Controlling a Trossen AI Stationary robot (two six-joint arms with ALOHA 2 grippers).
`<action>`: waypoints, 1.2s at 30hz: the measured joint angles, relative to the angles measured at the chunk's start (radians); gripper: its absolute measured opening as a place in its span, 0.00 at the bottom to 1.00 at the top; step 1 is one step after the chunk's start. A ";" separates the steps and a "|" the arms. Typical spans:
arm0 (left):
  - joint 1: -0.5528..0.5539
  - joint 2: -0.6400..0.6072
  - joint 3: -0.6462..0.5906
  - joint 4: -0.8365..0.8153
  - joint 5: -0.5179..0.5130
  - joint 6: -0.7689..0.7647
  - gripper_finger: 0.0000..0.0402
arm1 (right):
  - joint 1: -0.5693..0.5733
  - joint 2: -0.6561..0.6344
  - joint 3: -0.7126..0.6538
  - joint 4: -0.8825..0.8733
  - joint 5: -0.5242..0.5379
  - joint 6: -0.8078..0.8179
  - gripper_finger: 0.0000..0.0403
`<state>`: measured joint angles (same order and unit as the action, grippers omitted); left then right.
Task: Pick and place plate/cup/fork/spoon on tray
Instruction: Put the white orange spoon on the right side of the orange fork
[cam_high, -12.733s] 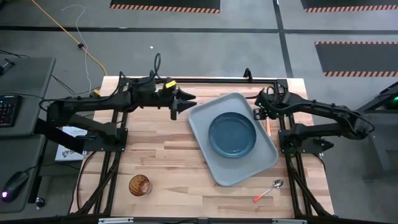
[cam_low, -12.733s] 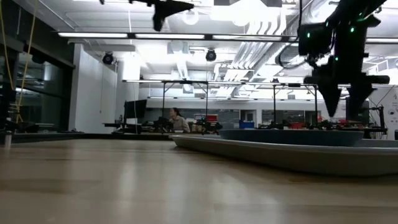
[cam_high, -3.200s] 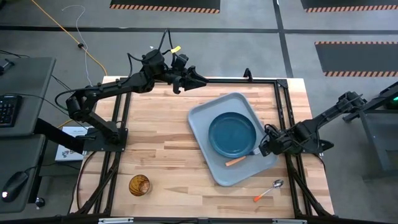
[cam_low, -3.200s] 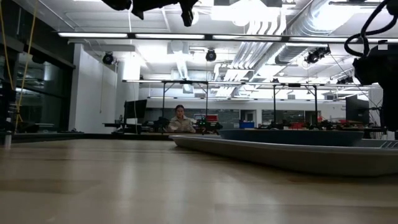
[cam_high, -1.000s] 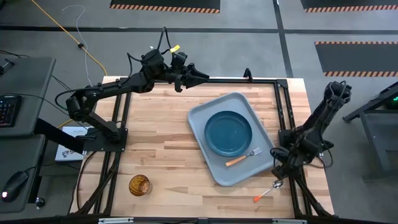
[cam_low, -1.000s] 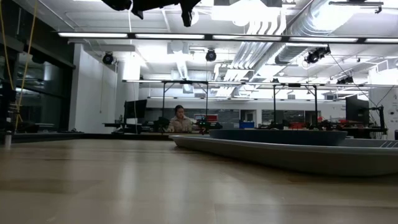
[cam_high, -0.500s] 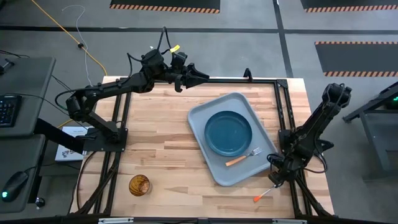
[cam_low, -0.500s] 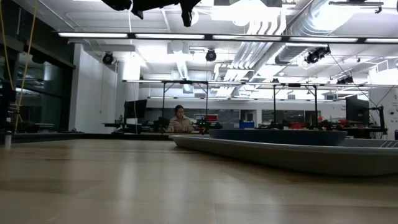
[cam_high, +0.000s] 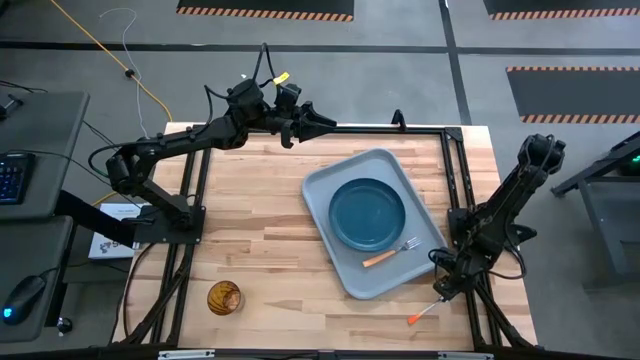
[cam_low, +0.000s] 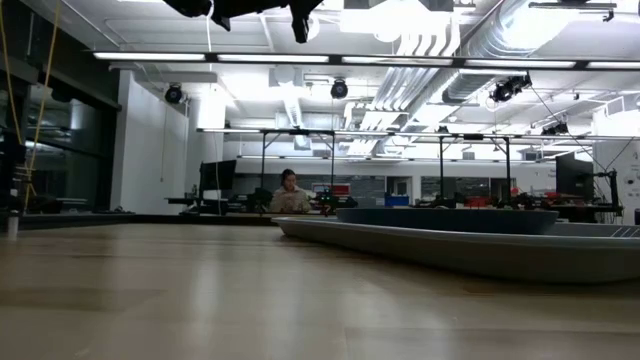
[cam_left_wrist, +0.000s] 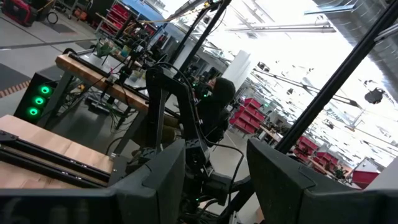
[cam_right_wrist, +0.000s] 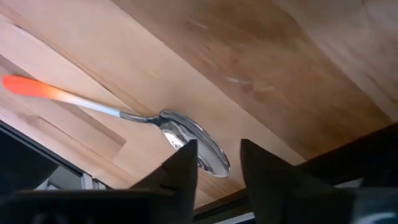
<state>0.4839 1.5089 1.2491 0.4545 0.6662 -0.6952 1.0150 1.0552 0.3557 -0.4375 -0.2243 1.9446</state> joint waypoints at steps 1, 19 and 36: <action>0.000 0.000 0.000 0.000 0.000 0.000 0.40 | 0.000 0.000 0.000 0.001 -0.003 -0.001 0.25; 0.000 0.000 0.000 0.006 -0.002 0.000 0.40 | -0.005 -0.207 0.000 0.200 0.225 -0.164 0.00; 0.000 0.000 0.000 0.007 -0.003 -0.010 0.40 | -0.443 -0.441 0.002 -0.187 0.144 -0.444 0.00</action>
<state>0.4835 1.5089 1.2491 0.4618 0.6631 -0.7052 0.5718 0.6140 0.3576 -0.6247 -0.0803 1.5002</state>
